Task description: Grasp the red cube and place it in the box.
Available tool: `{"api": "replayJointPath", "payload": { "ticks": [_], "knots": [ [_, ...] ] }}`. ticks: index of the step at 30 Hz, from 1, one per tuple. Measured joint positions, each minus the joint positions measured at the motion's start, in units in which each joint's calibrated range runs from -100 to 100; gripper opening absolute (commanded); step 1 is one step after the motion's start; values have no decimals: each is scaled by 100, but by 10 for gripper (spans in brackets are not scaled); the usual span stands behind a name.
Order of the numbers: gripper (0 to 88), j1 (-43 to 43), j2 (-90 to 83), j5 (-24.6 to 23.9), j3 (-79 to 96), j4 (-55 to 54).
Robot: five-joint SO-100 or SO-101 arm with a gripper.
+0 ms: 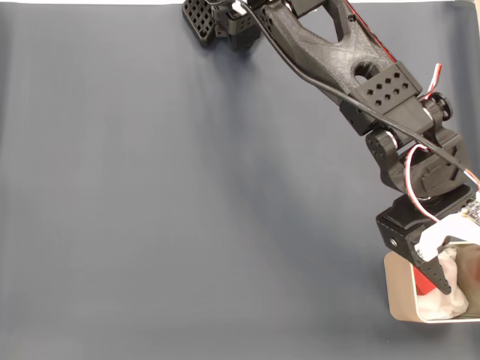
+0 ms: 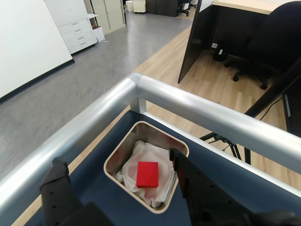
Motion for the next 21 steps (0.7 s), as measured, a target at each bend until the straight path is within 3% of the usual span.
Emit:
{"api": "replayJointPath", "payload": {
  "ticks": [6, 7, 11, 13, 21],
  "knots": [
    [442, 0, 0, 0, 0, 0],
    [405, 0, 0, 0, 0, 0],
    [107, 0, -17, 0, 0, 0],
    [16, 7, -69, 0, 36, 0],
    [0, 801, -1077, -15, 967, 0]
  ]
}}
